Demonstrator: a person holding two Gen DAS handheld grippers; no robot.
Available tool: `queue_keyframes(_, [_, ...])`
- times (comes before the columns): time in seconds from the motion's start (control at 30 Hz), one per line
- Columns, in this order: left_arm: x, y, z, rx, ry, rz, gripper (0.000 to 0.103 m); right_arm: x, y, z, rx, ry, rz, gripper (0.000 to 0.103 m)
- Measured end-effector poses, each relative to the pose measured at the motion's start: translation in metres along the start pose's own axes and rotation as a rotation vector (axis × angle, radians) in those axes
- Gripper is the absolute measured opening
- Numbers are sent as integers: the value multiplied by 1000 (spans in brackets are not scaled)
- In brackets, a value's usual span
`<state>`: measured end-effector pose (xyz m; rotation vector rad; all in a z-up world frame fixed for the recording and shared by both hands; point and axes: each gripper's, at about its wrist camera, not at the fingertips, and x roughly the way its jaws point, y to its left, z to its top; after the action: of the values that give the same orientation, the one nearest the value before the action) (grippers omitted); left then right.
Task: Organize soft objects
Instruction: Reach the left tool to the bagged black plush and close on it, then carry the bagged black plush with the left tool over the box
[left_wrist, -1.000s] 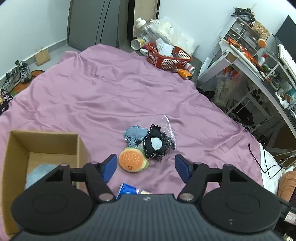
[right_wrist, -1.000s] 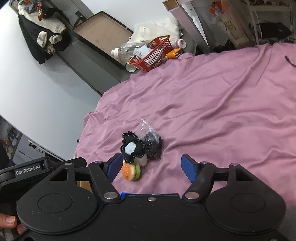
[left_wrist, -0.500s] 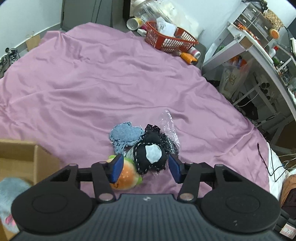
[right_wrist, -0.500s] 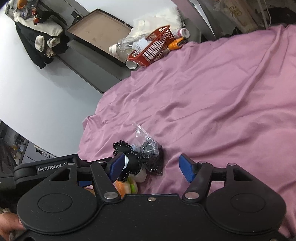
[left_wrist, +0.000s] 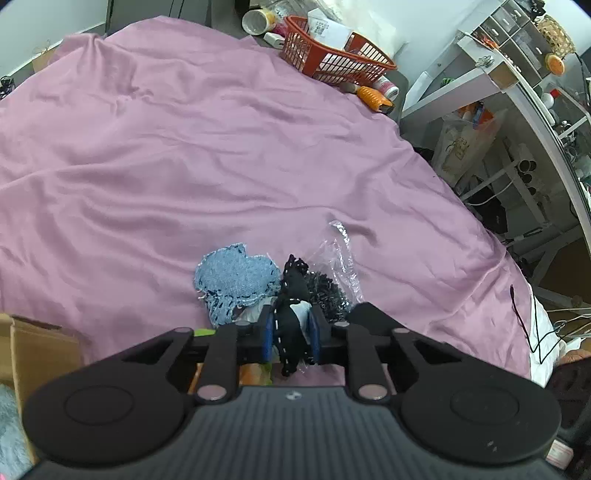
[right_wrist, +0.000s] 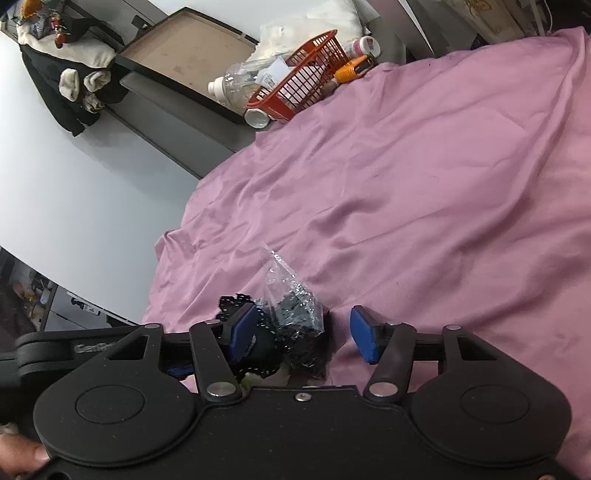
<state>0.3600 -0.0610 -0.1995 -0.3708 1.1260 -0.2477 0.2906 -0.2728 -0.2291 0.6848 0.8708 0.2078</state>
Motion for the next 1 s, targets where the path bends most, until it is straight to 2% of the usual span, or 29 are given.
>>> queue_keyframes(0.13, [-6, -2, 0, 7, -15, -6, 16, 6, 1, 0, -8, 12, -16, 43])
queue_keyframes(0.2, [-9, -2, 0, 8, -18, -7, 16, 6, 2, -2, -17, 15, -15, 24])
queue_keyframes(0.3, [-15, -4, -2, 6, -29, -11, 16, -1, 6, -4, -35, -6, -18, 19])
queue_keyframes(0.53, [-36, -14, -10, 17, -62, -30, 16, -32, 10, -7, -33, -59, -62, 14])
queue_keyframes(0.7, [-55, -19, -20, 26, -77, -38, 16, -55, 20, -12, -37, -89, -129, 12])
queue_keyframes(1.0, [-101, -16, -36, 43, -120, -29, 16, -87, 46, -20, -72, -132, -155, 12])
